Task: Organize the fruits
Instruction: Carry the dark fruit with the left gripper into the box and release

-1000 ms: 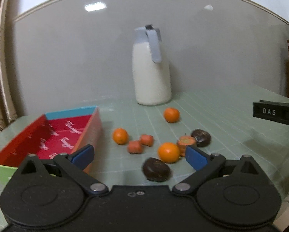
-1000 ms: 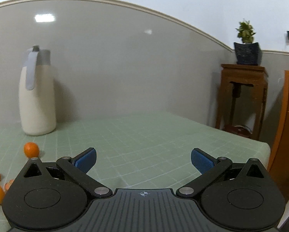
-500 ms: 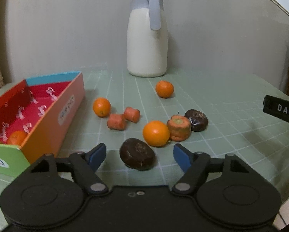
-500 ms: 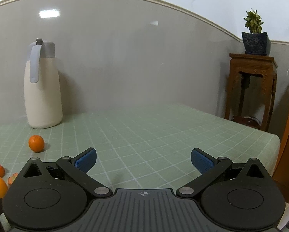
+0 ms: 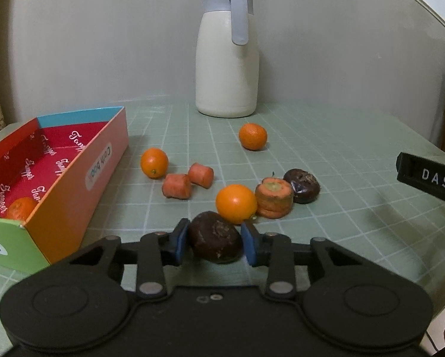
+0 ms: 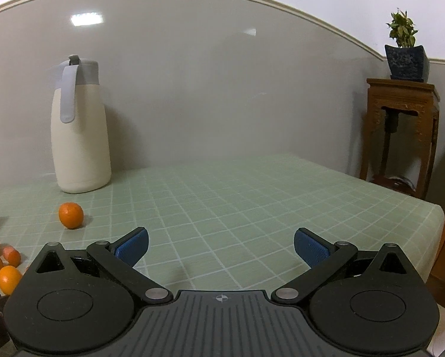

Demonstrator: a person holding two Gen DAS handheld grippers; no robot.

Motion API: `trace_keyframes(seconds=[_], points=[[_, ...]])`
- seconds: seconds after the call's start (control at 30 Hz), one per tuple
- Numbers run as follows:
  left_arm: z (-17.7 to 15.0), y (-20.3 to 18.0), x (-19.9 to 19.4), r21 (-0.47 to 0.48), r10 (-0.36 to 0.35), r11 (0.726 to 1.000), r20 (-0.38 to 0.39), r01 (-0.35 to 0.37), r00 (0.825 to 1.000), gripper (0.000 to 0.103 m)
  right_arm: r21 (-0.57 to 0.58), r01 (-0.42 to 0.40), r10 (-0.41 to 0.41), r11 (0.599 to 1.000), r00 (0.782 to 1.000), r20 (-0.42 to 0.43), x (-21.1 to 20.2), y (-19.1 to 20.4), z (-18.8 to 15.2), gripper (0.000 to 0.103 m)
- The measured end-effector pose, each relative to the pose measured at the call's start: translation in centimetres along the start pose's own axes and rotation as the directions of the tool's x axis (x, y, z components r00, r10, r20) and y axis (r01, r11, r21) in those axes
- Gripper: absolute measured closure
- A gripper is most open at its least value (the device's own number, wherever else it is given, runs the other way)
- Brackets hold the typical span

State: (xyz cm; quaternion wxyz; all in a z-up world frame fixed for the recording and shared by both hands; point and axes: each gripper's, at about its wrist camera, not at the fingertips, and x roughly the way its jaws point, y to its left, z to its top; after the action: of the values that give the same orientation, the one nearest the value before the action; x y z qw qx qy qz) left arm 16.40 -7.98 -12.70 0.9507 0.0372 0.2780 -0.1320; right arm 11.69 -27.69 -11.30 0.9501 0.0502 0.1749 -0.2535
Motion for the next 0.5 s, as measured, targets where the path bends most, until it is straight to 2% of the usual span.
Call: trace_keyframes(seconds=[0.13,0.27,0.4,0.5], points=[[0.0,-0.1,-0.3,0.014,0.003,1.000,0.013,-0.003,1.000,0.076,0.008,-0.017,0.017,1.000,1.000,-0.011,0.0,0.1,0.0,0.000],[0.2,-0.4,-1.3,0.053,0.041,0.998,0.078,-0.046,0.996,0.076,0.011,-0.033,0.033,0.999,0.999,-0.009,-0.1,0.3,0.0,0.000],[0.5,0.3,-2.5,0.064,0.094,0.992,0.147,-0.104,0.985,0.076,0.002,-0.066,0.066,0.998,0.998,-0.011,-0.3,0.9,0.0,0.000],[0.9,1.6,-3.7,0.037,0.166,0.984,0.202,-0.177,0.965,0.076,-0.003,-0.094,0.094,0.996,0.995,-0.009,-0.5,1.5,0.1,0.000]])
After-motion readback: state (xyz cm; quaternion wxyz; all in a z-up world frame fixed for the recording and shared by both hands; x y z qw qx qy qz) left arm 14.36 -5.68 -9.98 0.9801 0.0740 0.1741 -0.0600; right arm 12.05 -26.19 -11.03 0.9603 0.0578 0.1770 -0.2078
